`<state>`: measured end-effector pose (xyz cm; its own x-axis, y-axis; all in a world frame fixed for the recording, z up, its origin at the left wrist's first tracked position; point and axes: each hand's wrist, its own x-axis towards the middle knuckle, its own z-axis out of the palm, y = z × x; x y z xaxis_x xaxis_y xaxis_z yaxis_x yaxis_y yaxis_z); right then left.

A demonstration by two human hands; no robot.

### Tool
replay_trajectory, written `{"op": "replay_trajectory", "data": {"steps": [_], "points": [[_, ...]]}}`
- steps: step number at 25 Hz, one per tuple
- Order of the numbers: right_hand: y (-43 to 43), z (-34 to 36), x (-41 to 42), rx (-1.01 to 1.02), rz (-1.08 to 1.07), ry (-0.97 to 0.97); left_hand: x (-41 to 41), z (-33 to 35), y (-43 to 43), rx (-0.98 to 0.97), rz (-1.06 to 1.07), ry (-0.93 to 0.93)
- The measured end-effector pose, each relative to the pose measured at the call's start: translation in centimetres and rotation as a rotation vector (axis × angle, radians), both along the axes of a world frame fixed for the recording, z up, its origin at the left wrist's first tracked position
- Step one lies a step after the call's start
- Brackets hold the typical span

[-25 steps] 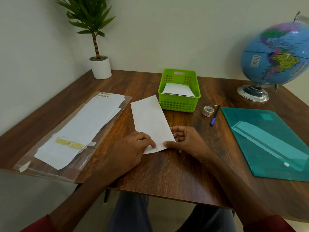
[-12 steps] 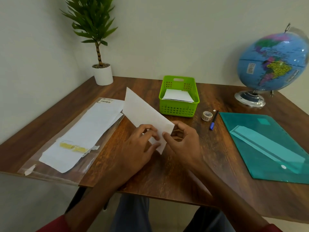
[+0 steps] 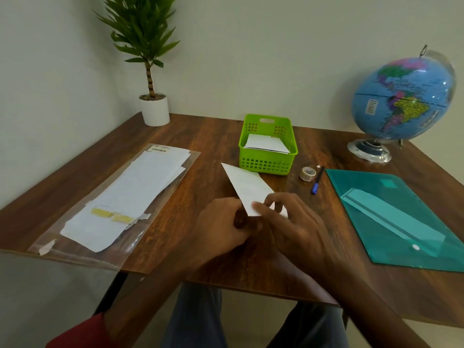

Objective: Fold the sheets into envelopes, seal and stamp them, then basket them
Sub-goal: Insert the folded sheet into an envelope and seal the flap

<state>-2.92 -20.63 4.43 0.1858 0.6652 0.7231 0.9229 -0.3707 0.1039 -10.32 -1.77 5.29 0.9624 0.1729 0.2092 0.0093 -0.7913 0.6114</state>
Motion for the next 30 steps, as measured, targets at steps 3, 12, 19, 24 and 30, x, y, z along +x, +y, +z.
{"op": "replay_trajectory", "data": {"steps": [3, 12, 19, 24, 30], "points": [[-1.1, -1.4, -0.8, -0.150, -0.016, 0.016, -0.7, -0.2, 2.5, 0.084, 0.049, 0.184], [0.0, -4.3, -1.9, -0.385, 0.025, 0.324, 1.5, -2.7, 2.5, 0.145, -0.012, 0.000], [-0.7, -3.4, -1.4, -0.307, 0.061, 0.630, 5.0, -2.7, 1.4, 0.284, -0.160, -0.066], [-1.1, -1.0, 2.2, -0.023, -0.057, 0.654, 9.9, -2.4, 1.0, 0.316, -0.171, -0.063], [-3.0, -1.0, 12.3, 0.124, -0.523, 0.742, 13.1, -2.6, -0.2, 0.328, -0.164, 0.018]]}}
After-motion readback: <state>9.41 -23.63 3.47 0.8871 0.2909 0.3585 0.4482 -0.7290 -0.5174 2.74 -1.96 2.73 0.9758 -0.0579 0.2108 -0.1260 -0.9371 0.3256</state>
